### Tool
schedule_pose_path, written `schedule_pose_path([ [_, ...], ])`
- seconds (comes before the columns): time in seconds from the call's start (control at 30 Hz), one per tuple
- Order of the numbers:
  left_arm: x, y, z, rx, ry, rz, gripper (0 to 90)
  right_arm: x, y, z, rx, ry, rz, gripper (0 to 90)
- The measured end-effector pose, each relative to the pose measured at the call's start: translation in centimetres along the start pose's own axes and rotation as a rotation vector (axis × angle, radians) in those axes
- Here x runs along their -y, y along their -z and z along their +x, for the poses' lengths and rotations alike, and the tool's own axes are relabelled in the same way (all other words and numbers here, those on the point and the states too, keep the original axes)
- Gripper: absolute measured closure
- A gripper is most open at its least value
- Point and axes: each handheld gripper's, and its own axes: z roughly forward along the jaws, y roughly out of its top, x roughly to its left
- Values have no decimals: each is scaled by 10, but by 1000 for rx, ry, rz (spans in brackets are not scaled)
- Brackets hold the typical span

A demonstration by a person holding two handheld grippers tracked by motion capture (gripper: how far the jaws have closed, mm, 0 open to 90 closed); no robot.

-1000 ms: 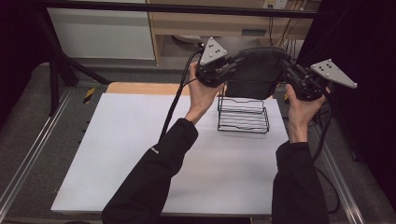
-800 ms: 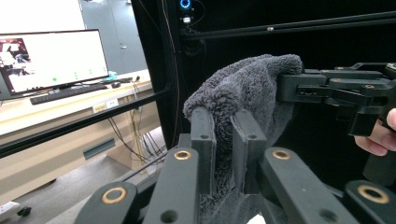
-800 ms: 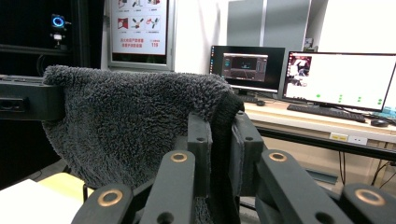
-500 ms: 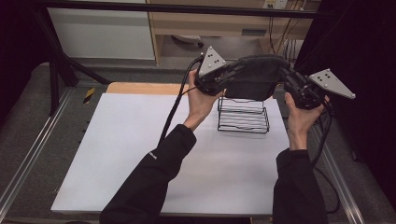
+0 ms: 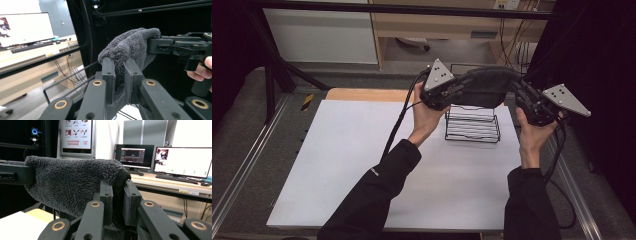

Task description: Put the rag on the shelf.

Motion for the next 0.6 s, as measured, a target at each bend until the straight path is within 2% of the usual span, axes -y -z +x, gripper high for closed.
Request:
schedule_pose_path([
  [0.23, 6, 1, -4, 6, 40, 56, 789, 4, 6, -1, -16, -19, 55, 782],
  [0.4, 9, 3, -7, -1, 50, 99, 780, 3, 10, -2, -32, -35, 127, 748],
  [0.6, 15, 5, -11, 1, 78, 163, 758, 3, 15, -2, -44, -28, 215, 690],
])
